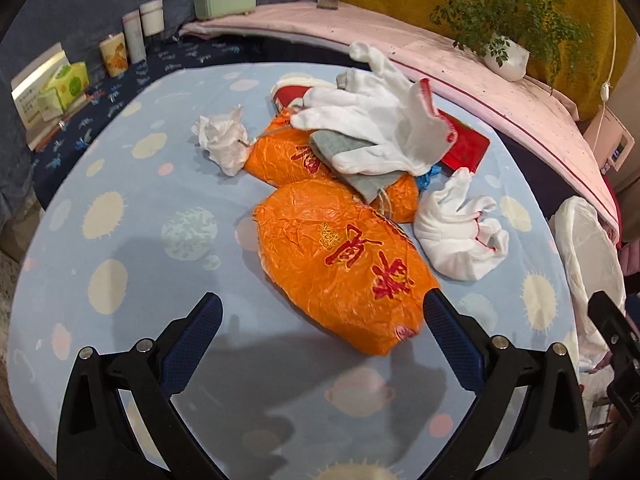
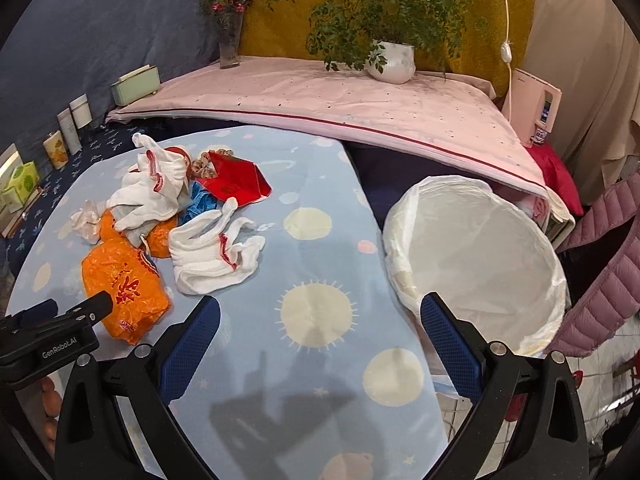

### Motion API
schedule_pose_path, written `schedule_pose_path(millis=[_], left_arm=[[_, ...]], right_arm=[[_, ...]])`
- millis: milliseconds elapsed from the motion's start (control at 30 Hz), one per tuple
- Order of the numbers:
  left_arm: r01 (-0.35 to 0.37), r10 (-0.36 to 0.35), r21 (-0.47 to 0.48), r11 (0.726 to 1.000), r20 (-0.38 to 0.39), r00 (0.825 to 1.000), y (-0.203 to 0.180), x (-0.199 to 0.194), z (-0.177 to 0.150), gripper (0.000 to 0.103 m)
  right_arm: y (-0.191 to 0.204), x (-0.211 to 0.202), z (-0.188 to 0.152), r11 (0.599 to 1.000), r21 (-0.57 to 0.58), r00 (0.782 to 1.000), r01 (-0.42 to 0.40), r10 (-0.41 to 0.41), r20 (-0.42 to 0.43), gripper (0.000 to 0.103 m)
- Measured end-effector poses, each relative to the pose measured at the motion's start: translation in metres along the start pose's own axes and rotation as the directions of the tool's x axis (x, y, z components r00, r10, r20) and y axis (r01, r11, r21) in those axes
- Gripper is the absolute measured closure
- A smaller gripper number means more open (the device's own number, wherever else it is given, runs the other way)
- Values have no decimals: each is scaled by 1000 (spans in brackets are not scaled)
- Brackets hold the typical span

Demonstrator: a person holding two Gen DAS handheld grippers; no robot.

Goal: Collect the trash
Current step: 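Reach the left tool to the orange plastic bag and grasp it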

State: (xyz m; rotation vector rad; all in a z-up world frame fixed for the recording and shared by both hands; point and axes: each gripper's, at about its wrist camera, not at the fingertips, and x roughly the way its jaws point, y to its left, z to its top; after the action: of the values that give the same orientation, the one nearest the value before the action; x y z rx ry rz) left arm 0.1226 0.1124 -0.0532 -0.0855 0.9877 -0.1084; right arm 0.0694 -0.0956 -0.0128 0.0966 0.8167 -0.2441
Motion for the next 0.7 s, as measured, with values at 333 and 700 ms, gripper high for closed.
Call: schedule_pose_path(millis=[333, 700], left_arm=[[76, -85, -95, 993, -88, 993, 5, 40, 15, 14], [101, -108, -88, 991, -77, 991, -3, 47, 21, 45]], right_arm=[[25, 68, 20, 995, 51, 991, -83, 87, -101, 16], [57, 110, 18, 988, 32, 975, -148, 151, -163, 48]])
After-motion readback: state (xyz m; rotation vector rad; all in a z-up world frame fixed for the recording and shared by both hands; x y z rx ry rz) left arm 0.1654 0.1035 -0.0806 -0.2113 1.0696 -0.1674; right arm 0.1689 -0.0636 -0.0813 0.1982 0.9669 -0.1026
